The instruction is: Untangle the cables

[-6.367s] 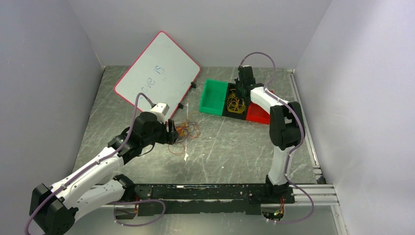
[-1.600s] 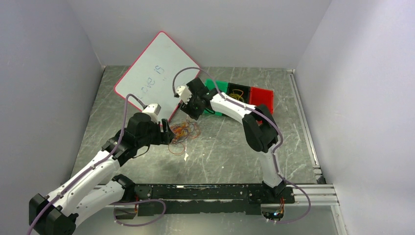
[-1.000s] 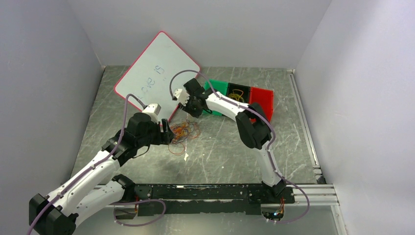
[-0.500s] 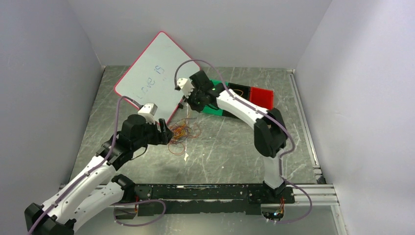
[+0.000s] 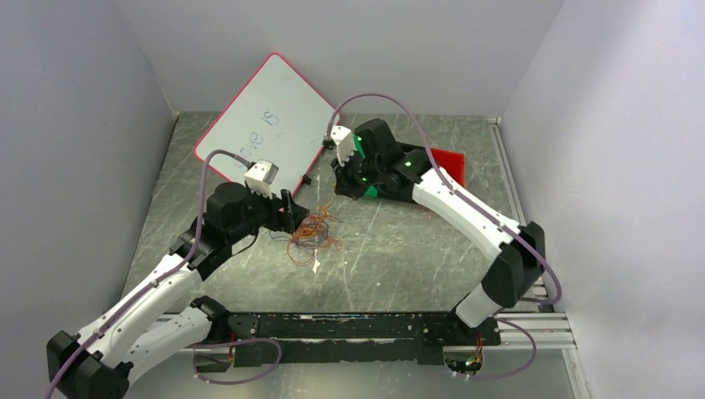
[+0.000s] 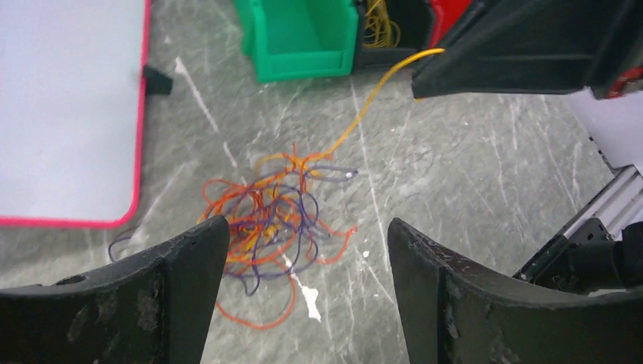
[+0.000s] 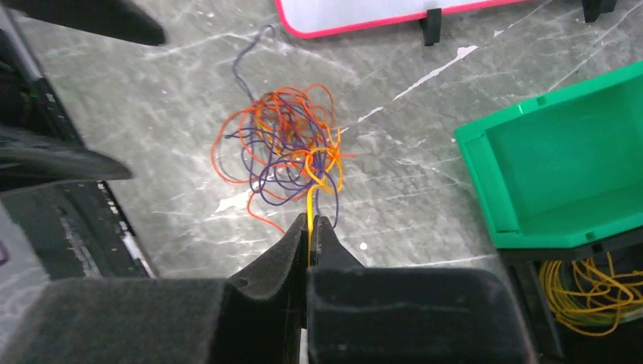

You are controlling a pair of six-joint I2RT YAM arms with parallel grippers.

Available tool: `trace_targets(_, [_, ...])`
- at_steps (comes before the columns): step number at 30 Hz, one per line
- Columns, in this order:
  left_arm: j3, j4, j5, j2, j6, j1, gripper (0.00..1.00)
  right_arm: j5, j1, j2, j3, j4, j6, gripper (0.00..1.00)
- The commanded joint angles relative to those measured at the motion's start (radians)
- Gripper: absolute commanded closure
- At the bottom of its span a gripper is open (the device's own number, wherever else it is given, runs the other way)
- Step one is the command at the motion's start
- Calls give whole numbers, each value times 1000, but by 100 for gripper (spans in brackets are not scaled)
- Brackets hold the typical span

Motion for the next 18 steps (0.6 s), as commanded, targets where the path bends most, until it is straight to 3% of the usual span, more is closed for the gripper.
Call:
trace_targets(1, [15,189,156,56,59,6,19,-27,4,-121,-31,-6,109,100])
trace_targets(5, [2,307,245,112,85,5,19,-32,5,-167,-45,9,170,100])
trace_targets(18, [-35,581,328,249,122,-12,19,-92,4,-205,11,-5,234,100])
